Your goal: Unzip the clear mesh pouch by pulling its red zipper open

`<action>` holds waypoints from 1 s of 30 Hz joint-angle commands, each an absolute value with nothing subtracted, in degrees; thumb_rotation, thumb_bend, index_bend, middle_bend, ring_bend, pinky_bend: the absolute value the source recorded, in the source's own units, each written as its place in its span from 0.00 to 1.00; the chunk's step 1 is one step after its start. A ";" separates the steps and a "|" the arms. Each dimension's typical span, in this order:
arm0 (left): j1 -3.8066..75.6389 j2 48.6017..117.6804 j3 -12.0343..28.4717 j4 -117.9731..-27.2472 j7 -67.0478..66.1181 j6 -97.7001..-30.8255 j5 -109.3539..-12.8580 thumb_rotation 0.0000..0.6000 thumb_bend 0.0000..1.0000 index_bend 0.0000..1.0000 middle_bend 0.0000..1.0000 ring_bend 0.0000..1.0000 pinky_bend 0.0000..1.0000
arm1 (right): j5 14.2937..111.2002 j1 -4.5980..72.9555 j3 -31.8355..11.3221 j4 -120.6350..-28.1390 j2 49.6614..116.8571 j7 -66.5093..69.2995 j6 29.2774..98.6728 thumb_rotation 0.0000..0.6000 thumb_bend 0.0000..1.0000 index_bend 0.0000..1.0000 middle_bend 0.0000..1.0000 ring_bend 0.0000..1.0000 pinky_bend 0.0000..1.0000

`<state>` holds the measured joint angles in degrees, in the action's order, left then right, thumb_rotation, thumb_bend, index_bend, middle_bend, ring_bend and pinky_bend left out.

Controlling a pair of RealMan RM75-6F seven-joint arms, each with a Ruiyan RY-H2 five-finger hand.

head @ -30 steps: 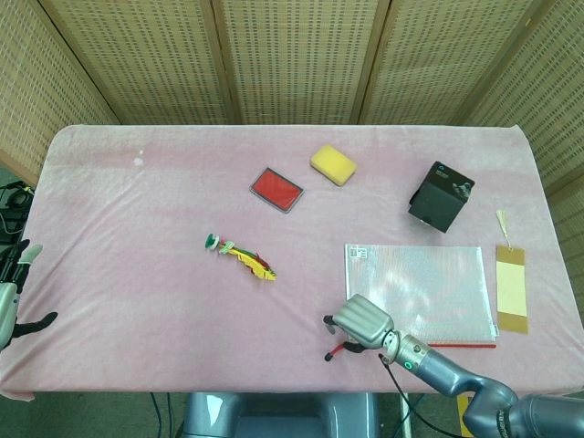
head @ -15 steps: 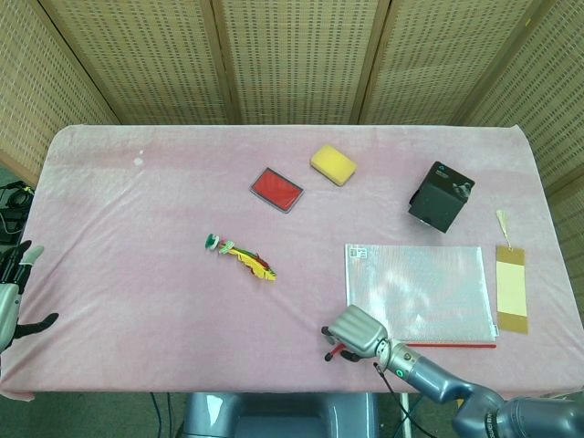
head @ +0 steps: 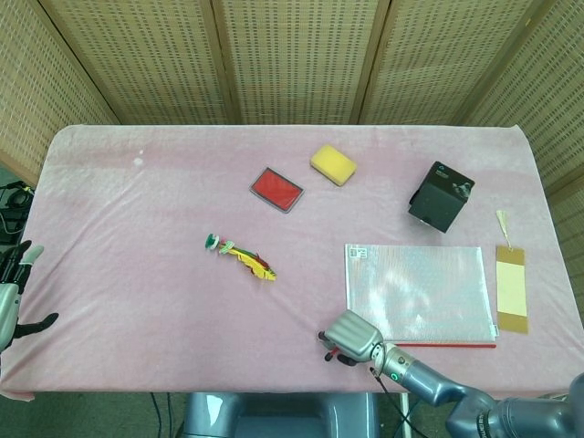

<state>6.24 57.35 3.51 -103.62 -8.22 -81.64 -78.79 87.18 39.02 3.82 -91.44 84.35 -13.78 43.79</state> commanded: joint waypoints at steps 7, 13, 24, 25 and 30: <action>6.28 57.28 3.41 -103.59 -8.13 -81.55 -78.95 1.00 0.00 0.00 0.00 0.00 0.00 | 86.75 38.78 4.03 -90.84 84.56 -13.46 44.54 1.00 0.56 0.59 0.96 0.93 1.00; 6.25 57.43 3.30 -103.67 -8.48 -81.66 -79.10 1.00 0.00 0.00 0.00 0.00 0.00 | 87.00 38.77 4.46 -90.20 84.72 -12.94 44.76 1.00 0.57 0.62 0.96 0.93 1.00; 6.33 57.49 3.38 -103.57 -8.51 -81.56 -78.87 1.00 0.00 0.00 0.00 0.00 0.00 | 87.94 38.86 4.68 -90.16 84.35 -11.08 45.80 1.00 0.66 0.67 0.96 0.93 1.00; 6.32 57.48 3.36 -103.58 -8.53 -81.57 -78.89 1.00 0.00 0.00 0.00 0.00 0.00 | 88.09 38.86 4.65 -90.31 84.17 -10.91 45.99 1.00 0.70 0.68 0.96 0.93 1.00; 6.29 57.47 3.29 -103.64 -8.50 -81.60 -79.00 1.00 0.00 0.00 0.00 0.00 0.00 | 88.67 39.00 4.44 -91.31 82.98 -9.59 46.78 1.00 0.83 0.75 0.96 0.93 1.00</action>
<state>6.30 57.47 3.30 -103.63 -8.51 -81.60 -79.00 88.50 38.93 4.54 -90.92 83.43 -10.01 46.55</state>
